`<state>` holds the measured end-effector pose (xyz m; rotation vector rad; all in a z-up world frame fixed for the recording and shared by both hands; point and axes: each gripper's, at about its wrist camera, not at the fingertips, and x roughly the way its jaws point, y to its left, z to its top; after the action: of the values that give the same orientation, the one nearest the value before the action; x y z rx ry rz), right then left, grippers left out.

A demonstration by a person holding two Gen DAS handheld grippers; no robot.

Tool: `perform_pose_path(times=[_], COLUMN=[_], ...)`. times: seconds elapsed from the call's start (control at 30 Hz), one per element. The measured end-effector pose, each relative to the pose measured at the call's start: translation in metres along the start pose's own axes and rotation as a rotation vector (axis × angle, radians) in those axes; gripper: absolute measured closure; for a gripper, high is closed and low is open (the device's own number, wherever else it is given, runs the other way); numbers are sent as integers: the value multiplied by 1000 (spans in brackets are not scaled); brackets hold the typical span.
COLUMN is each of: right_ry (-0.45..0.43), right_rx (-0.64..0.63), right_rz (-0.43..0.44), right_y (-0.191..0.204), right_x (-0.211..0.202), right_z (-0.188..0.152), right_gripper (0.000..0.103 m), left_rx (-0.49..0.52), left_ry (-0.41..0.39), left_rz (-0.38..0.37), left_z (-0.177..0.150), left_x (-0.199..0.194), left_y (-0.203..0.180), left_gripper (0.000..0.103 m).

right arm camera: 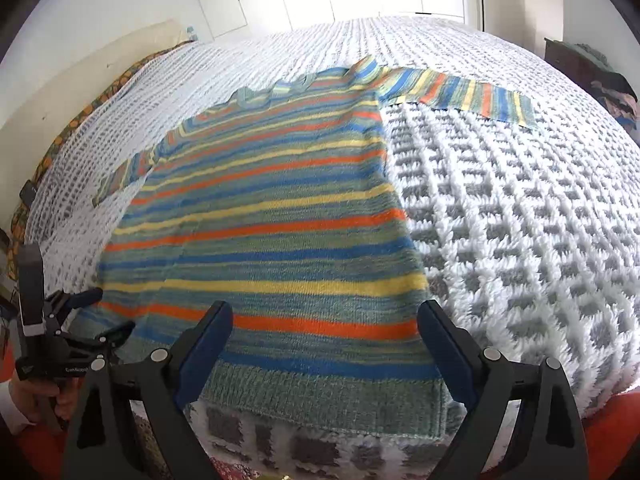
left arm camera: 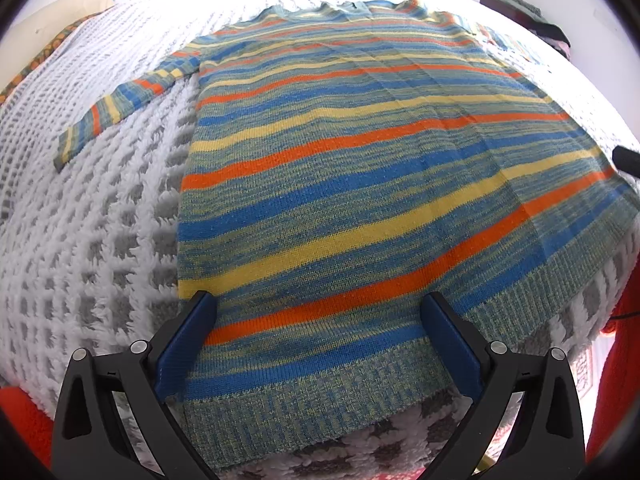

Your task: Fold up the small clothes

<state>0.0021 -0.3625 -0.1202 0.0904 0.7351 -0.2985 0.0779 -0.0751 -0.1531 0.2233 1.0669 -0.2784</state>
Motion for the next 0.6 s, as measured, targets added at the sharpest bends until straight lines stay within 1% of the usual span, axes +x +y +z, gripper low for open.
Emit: perform_pose_path(times=[0.1, 0.23, 0.6], right_ry=[-27, -27, -31], right_rx=[52, 93, 77], right_rz=[-3, -7, -13], right_y=[-11, -19, -14], right_x=[-5, -5, -6], right_z=[2, 5, 4], right_gripper=[10, 10, 10], left_rx=[-1, -1, -1], left_ry=[-1, -1, -1], left_rz=[1, 1, 1], left_z=[0, 0, 0], left_x=[0, 0, 0], left_y=[-1, -1, -1], left_gripper=[1, 1, 1])
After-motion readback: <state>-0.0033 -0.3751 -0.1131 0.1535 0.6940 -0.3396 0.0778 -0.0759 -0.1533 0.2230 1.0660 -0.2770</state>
